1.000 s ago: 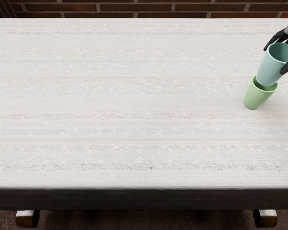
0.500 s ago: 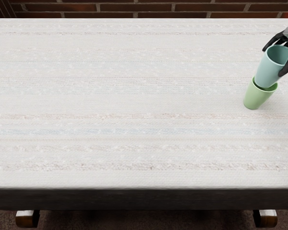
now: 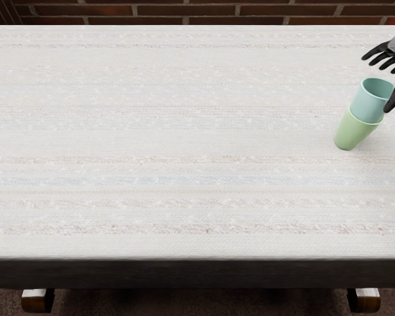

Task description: Pick up cup and place in cup with right hand

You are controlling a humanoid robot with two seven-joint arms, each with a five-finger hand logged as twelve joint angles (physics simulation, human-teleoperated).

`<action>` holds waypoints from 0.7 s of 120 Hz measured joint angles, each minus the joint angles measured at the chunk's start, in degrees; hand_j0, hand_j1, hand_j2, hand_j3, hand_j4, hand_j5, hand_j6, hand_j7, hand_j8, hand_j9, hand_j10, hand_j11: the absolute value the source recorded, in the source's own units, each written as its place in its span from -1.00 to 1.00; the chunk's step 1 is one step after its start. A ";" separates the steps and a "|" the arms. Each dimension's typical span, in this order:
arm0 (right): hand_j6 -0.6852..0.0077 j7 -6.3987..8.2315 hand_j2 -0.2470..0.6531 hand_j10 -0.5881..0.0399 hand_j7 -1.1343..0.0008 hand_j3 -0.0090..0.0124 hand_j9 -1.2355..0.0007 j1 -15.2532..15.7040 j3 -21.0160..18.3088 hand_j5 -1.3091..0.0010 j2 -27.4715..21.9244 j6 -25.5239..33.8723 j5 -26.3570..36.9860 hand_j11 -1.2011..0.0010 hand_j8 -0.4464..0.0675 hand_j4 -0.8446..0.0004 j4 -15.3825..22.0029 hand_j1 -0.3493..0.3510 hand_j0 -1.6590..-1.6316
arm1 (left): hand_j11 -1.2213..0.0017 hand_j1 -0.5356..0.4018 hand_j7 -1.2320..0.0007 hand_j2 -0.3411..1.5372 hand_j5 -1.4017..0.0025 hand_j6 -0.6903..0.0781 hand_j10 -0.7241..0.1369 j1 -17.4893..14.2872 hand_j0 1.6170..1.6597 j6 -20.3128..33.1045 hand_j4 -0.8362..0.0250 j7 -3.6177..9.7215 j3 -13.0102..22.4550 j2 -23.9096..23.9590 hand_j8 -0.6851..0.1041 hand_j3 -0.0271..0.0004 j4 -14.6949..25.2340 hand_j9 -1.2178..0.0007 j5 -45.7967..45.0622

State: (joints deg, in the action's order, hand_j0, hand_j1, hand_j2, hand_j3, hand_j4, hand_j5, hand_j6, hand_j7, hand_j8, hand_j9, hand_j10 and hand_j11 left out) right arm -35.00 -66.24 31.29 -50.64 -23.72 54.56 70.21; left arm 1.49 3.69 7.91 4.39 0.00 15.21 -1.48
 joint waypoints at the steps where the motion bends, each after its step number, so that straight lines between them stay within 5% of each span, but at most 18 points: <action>1: 0.43 0.00 -0.53 0.25 0.56 -0.16 0.59 0.00 0.00 0.61 0.00 0.00 0.00 0.58 0.01 0.53 0.07 -0.36 -0.91 | 1.00 0.89 1.00 -0.64 1.00 0.80 0.68 0.00 0.92 0.00 0.94 0.00 0.00 0.00 0.74 0.97 0.00 1.00 0.00; 26: 0.63 0.00 -0.50 0.50 0.74 -0.16 0.76 -0.07 0.32 0.77 0.12 -0.15 -0.69 0.75 0.28 0.72 3.43 -0.62 -0.92 | 1.00 0.89 1.00 -0.64 1.00 0.80 0.68 0.00 0.92 0.00 0.94 0.00 0.00 0.00 0.74 0.97 0.00 1.00 0.00; 55: 0.80 0.00 -0.47 0.69 0.87 -0.16 0.88 -1.13 1.28 0.89 1.06 -1.98 -10.74 0.88 0.51 0.86 8.00 -0.82 -0.93 | 1.00 0.89 1.00 -0.64 1.00 0.80 0.68 0.00 0.92 -0.09 0.94 0.00 -0.07 0.00 0.74 0.97 0.01 1.00 -0.01; 84: 0.86 0.00 -0.46 0.75 0.92 -0.16 0.92 -1.95 4.29 0.93 7.95 -2.79 -15.29 0.92 0.58 0.91 9.39 -0.88 -0.93 | 1.00 0.89 1.00 -0.64 1.00 0.80 0.68 0.26 0.92 -0.32 0.94 0.00 0.03 0.00 0.74 0.97 0.08 1.00 -0.15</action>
State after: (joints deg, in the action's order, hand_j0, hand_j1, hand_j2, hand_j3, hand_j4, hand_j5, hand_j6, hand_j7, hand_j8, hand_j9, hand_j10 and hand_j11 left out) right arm -35.00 -68.19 35.57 -42.69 -26.50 39.27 79.60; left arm 1.76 3.37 7.91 4.42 0.00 15.29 -1.63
